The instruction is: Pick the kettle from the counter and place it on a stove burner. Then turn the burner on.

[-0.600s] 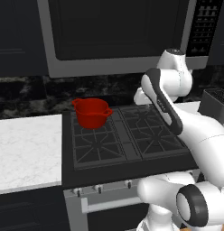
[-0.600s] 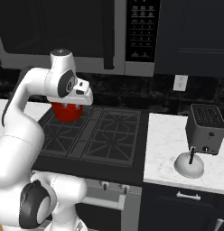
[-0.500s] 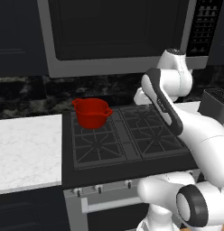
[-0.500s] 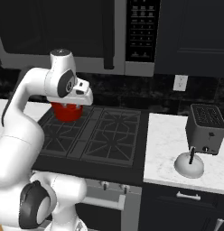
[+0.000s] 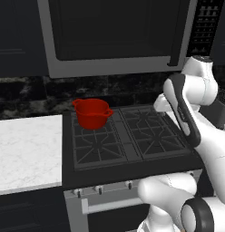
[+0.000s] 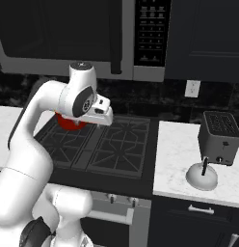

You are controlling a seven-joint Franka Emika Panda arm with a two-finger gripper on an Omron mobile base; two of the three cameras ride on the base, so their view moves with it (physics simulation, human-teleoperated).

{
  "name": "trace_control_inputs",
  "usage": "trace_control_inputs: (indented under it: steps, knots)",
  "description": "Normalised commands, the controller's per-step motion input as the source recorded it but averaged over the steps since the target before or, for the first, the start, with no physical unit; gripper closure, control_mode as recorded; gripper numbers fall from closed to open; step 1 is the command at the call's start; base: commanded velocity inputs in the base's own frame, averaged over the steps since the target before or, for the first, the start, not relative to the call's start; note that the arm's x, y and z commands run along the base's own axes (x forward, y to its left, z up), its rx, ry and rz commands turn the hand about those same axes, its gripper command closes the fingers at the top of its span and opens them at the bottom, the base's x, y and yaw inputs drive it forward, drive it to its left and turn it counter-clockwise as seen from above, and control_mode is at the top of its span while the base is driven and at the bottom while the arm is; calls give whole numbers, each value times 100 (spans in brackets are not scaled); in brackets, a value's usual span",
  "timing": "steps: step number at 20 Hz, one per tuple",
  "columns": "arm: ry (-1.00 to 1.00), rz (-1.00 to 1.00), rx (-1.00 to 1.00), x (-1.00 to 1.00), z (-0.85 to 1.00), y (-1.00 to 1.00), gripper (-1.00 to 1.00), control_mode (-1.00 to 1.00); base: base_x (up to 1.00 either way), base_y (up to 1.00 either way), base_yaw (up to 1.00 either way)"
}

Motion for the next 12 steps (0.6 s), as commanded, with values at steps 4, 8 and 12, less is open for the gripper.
trace_control_inputs:
  steps: [4,8,12]
  knots:
    - [0,-1,10,-31,-19,-84,-100,-100,0,0,0]
    - [0,0,11,-11,-8,-82,-100,-100,0,0,0]
    - [0,0,8,-17,-6,-85,-100,-100,0,0,0]
